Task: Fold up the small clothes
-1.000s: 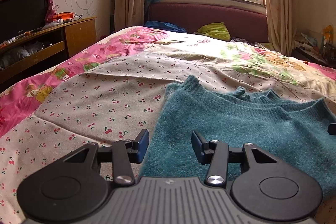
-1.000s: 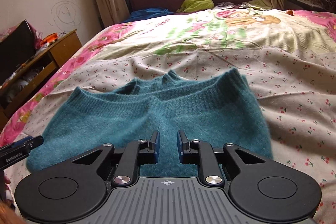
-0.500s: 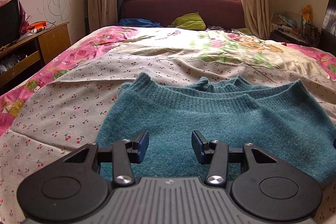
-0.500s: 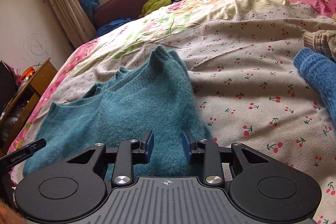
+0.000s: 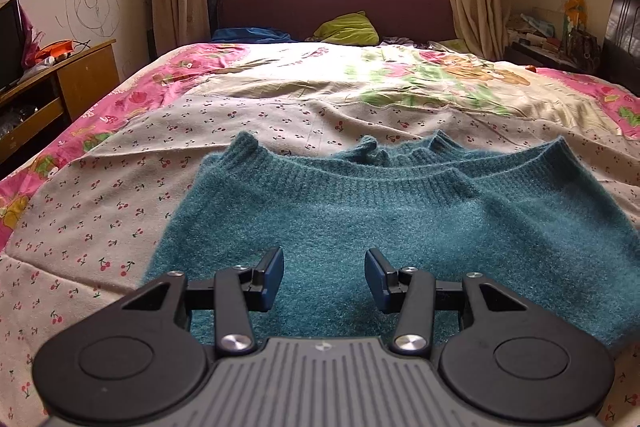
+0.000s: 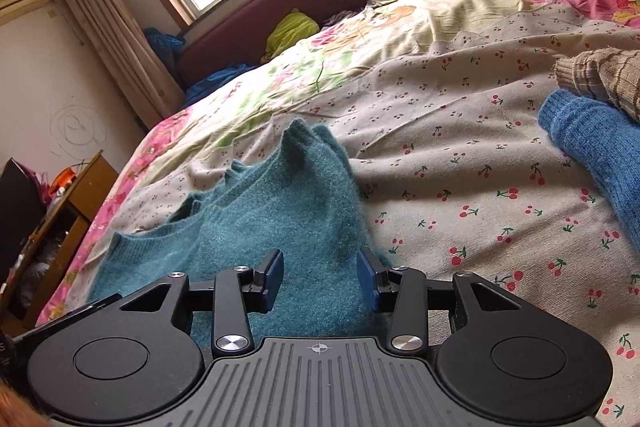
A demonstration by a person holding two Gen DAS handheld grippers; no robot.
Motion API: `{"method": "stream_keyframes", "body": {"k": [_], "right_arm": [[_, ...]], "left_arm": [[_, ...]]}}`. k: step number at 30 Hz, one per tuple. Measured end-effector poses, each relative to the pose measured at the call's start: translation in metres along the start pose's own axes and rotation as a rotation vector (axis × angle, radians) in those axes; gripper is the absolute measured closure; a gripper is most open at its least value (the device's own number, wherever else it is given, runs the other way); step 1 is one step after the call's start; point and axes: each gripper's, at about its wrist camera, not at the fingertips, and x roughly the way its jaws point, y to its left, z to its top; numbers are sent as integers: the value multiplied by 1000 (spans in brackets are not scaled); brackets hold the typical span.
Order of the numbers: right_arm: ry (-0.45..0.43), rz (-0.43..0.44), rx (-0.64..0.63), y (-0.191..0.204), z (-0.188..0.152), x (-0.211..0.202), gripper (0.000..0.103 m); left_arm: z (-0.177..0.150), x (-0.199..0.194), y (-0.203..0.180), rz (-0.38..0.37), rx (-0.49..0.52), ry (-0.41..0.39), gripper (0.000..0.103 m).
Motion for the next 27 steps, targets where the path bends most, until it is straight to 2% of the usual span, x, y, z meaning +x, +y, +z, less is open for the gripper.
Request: {"method": "stream_keyframes", "body": {"k": [1,4,9,16,21,27], "right_arm": [[-2,-5,-1,-2,-1,0,51],[21,-3,37,-13,-5,4,50],[60,26,181,-40,-17,11,46],[70,135,337,-64,-23,17,43],[79,186,394,-73,-26,24,39],[76,242,426,-74,-27,48,39]], "left_arm": [[1,0,-2,-4,1,-2,46],[4,0,-6,-15,5,-14,46],[8,3,-15,-32,15,-21,46],[5,7,-24,-53,2,-31,46],[5,10,-36,-81,9,-49,46],[1,19,-54,-86,31,-36,46]]}}
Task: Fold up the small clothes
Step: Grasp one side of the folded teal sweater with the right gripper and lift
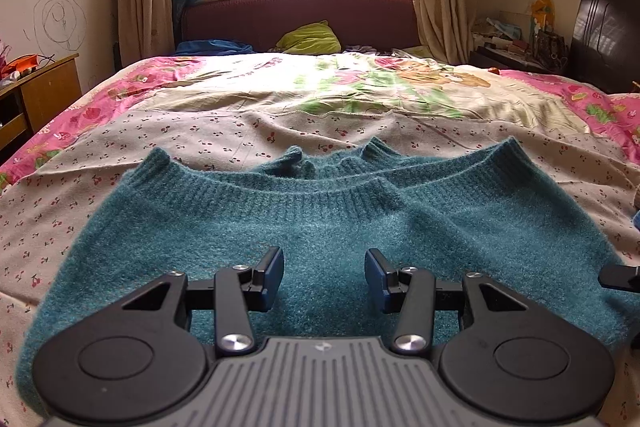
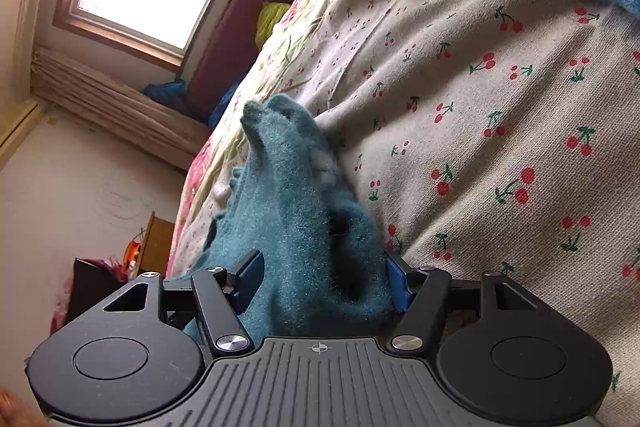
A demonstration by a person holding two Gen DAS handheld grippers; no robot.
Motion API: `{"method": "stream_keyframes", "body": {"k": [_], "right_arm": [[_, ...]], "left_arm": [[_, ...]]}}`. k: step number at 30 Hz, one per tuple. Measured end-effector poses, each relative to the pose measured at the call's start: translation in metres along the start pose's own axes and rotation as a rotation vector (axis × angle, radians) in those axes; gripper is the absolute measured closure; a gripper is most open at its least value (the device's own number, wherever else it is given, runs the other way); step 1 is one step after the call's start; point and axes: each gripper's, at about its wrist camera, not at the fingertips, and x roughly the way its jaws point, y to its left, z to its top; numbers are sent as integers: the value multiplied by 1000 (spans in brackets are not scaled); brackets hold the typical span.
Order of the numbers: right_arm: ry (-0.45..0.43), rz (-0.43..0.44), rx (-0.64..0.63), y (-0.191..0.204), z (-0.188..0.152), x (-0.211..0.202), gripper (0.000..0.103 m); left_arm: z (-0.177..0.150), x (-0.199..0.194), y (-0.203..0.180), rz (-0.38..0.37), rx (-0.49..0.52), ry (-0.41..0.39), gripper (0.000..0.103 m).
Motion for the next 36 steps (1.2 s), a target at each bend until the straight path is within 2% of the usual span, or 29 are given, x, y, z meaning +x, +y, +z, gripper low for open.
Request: {"method": "stream_keyframes", "body": {"k": [4,9,15,18,22,24,26,28,31,36], "right_arm": [[-28,65,64,0,-5,10,39],[-70,91,77,7,-13,26,38],[-144,73,91,17,-20,33,36],[-187,109,76,27,-23,30,35],[-185,49,17,27,-23,43,35],[-189,52,40,20,-22,41,41],[-184,41,31,23,-19,39,57],[-175,29,63,18,-17,39,68],[-168,28,73,14,-17,40,72],[-174,8,55,20,-19,39,72]], "left_arm": [[-8,6,-9,12,4,1,46],[-13,9,-20,58,33,-7,46],[-13,11,-34,111,95,-4,46],[-12,10,-37,123,118,7,46],[-11,11,-42,132,152,11,46],[-10,9,-41,129,143,3,46],[-11,4,-41,124,134,-36,46],[-12,-2,-42,139,149,-97,46],[-11,-6,-42,154,171,-200,46],[-7,22,-32,134,181,-207,46]]}}
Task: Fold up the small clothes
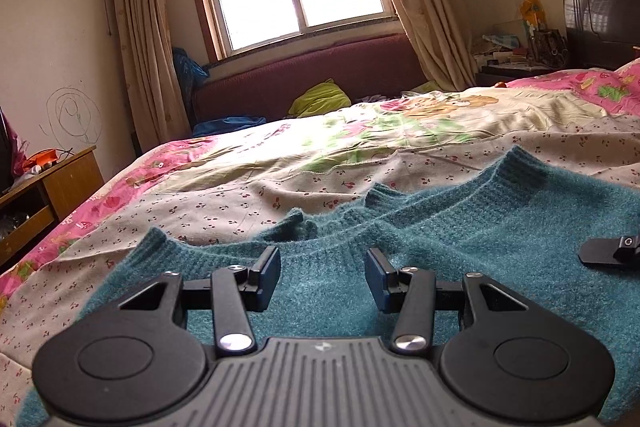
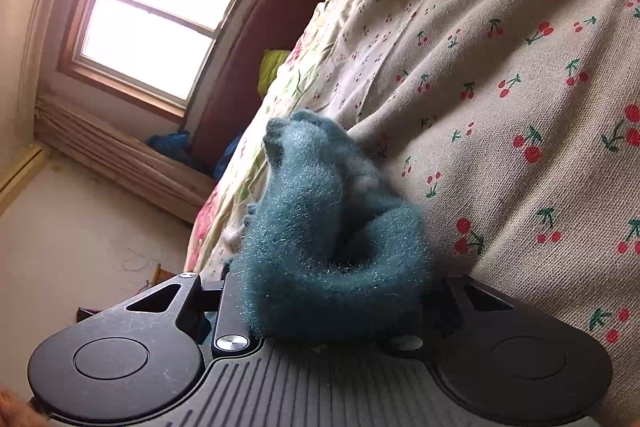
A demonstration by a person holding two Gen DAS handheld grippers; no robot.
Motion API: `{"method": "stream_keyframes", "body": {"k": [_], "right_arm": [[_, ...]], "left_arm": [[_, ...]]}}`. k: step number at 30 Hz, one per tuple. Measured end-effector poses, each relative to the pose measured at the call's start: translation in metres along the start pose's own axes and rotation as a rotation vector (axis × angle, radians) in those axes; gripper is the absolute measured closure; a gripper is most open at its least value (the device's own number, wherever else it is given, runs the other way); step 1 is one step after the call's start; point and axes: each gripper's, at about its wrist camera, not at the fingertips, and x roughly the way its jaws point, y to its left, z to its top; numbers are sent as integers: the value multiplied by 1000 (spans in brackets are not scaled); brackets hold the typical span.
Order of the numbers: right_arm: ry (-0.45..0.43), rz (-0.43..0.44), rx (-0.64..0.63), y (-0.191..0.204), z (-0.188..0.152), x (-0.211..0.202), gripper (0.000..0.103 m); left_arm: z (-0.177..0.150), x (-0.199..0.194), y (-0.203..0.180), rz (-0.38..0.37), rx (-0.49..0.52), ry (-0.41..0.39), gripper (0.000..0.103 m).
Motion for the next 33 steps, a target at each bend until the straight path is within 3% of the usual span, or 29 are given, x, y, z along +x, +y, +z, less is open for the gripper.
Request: {"method": "stream_keyframes", "body": {"k": [3,7,8,9,11,12,17,20,23,28,31,33], "right_arm": [[-22,2,31,1,-2,1,69],[-49,-14,9,8,-10,-2,62],[-52,-20,7,10,-11,-2,62],[-50,-18,9,12,-10,-3,63],[-53,-29,-2,22,-8,-8,77],[-54,-30,-20,30,-7,-11,77],[-82,-32,-235,91,-13,-21,79],[-90,-22,-308,119,-20,-20,80],[-83,-23,-429,155,-38,-11,80],[-48,-7,-633,208,-71,6,80],[-16,-6,-689,228,-86,21,80],[-4,-13,-731,238,-101,28,80]], "left_arm": [[0,14,10,-12,-56,18,46],[-18,28,5,-36,-52,94,50],[-23,26,3,-29,-56,78,50],[-26,24,1,-24,-55,68,50],[-29,21,0,-26,-55,57,51],[-30,20,3,-34,-68,55,51],[-23,3,29,-93,-160,70,51],[-31,-14,46,-85,-159,71,51],[-47,-13,56,-117,-184,92,51],[-37,-26,93,-191,-292,108,51],[-41,-45,120,-131,-302,84,52],[-52,-55,143,-114,-373,92,52]]}}
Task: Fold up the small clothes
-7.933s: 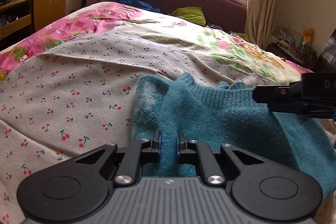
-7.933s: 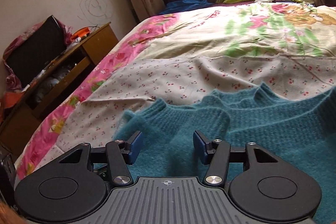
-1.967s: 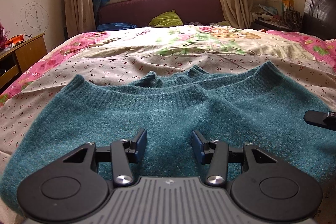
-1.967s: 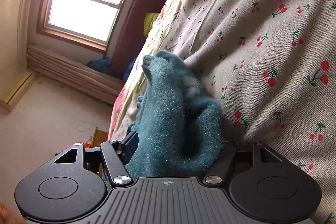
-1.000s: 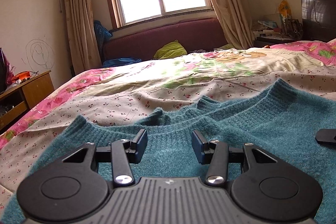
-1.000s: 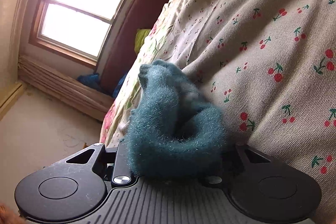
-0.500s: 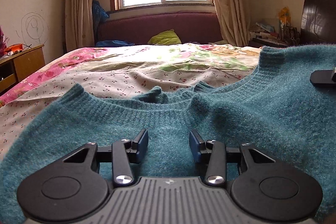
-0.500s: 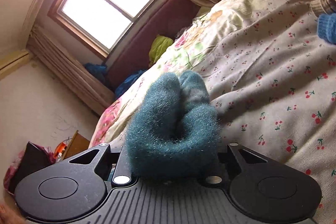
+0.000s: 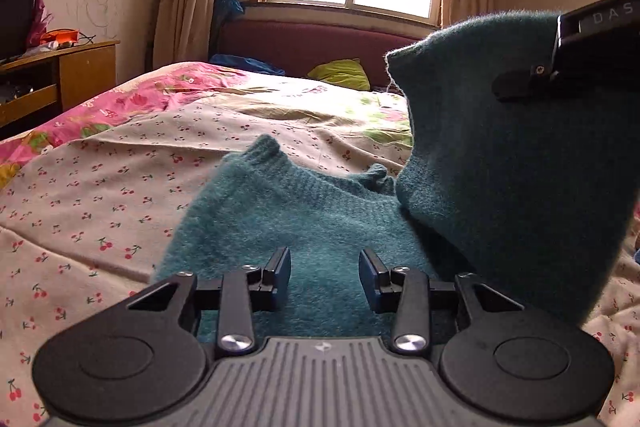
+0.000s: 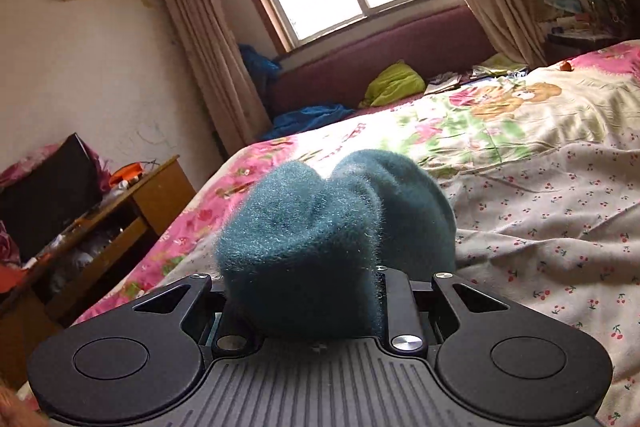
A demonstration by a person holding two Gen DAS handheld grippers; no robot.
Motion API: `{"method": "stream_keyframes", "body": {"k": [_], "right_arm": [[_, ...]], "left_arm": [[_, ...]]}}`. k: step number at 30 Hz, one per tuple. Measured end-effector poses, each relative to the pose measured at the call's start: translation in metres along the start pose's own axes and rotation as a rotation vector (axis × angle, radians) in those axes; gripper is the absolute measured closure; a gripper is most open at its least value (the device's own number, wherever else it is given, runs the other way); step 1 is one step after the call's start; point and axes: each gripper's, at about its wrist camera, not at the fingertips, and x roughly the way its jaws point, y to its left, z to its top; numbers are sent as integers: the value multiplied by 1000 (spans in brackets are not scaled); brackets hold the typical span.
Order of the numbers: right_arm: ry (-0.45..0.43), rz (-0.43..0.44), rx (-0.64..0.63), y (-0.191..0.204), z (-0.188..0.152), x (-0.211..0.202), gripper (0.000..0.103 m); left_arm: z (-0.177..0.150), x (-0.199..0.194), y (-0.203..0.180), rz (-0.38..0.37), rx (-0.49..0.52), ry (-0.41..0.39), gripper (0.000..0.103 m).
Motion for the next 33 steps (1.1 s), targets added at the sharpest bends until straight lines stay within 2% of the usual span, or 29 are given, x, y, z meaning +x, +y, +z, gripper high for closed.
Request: {"method": "stream_keyframes", "body": {"k": [4,10,12,16,19,24,29,33], "right_arm": [[42,6,-98,39,-18,16,81],[104,19,-273,95,-44,37,82],[139,17,-348,112,-55,42,82],[210,30,-540,137,-83,52,80],[219,29,-614,145,-95,52,77],[247,42,-603,148,-93,51,69],[279,101,-608,152,-93,48,43],[318,171,-530,149,-88,43,40]], "left_arm": [[-9,-17,33,46,-86,-8,53],[-18,-11,58,8,-222,41,56],[-20,-9,71,-25,-285,54,56],[-23,-8,88,-72,-393,62,58],[-25,-8,93,-88,-427,60,59],[-25,-9,95,-97,-439,57,59],[-25,-14,99,-109,-464,36,59],[-29,-35,108,-91,-518,18,59]]}}
